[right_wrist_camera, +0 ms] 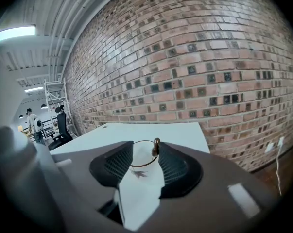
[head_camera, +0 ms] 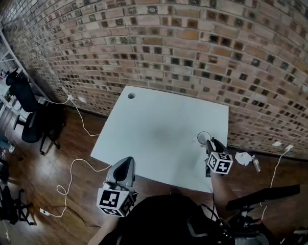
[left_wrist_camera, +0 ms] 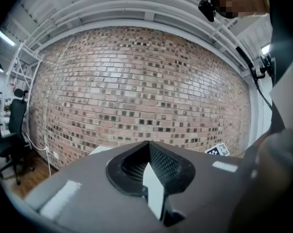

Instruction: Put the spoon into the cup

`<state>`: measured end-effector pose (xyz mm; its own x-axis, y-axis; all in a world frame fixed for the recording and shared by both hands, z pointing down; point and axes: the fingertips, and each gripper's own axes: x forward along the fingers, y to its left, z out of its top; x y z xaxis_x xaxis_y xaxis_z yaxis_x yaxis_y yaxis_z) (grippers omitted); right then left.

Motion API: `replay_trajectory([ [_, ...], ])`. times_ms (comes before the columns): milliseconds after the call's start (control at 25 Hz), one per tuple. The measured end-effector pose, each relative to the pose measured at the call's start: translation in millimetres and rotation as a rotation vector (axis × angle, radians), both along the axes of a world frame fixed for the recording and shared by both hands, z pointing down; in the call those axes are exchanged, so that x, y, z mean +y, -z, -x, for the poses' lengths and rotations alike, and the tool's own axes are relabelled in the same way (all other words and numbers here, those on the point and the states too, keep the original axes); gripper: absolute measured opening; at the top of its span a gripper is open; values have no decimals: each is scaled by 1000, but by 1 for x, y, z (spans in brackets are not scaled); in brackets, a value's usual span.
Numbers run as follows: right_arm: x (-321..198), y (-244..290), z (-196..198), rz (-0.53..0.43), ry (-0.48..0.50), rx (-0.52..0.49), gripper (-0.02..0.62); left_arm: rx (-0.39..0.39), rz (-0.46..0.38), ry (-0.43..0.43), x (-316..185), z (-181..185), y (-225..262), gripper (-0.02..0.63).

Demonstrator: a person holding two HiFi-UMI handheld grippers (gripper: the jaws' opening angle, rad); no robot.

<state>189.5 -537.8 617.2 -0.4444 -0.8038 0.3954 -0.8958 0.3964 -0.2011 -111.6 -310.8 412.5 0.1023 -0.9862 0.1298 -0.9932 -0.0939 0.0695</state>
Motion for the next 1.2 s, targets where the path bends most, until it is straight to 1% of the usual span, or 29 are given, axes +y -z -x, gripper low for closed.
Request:
replay_trajectory([
  [80,6,4,-1,-3,-18,-6,195,-35,12,0,5,3,-1,-8],
  [200,21,12,-9,-9,-40,2,210,4,5,-28,11,1,-5,-8],
  [240,27,15,-10,-14,-44,6,212,6,6,-34,14,2,-6,-8],
  [320,41,19,-3,-22,-33,3,209,-32,8,-35,22,7,-7,-8],
  [400,57,22,7,-27,-21,-2,161,-62,5,-51,31,11,-6,-8],
  [440,67,26,7,-29,-22,-1,149,-57,0,-68,35,9,-6,-8],
  [600,111,51,-4,-64,-39,-2,136,0,-5,-127,51,3,-13,-8],
  [640,122,57,-2,-74,-42,-7,132,-3,-1,-139,57,4,-15,-8],
  [720,145,66,6,-83,-41,-31,126,-37,1,-175,67,5,-17,-8],
  [800,167,77,13,-91,-36,-45,113,-50,-11,-234,77,-1,-18,-8],
  [840,179,84,16,-100,-31,-49,100,-39,-19,-265,81,-5,-20,-8],
  [920,204,95,24,-115,-10,-66,80,9,-20,-315,89,-11,-24,-8],
  [960,218,100,29,-119,4,-83,62,30,-18,-324,95,-12,-28,-8],
  [1040,243,112,39,-125,33,-128,9,35,-27,-298,103,-7,-36,-8],
  [1120,262,128,45,-136,56,-147,8,16,-24,-274,108,-5,-36,-8],
  [1200,275,139,48,-139,72,-129,8,15,-25,-304,112,-14,-32,-8],
])
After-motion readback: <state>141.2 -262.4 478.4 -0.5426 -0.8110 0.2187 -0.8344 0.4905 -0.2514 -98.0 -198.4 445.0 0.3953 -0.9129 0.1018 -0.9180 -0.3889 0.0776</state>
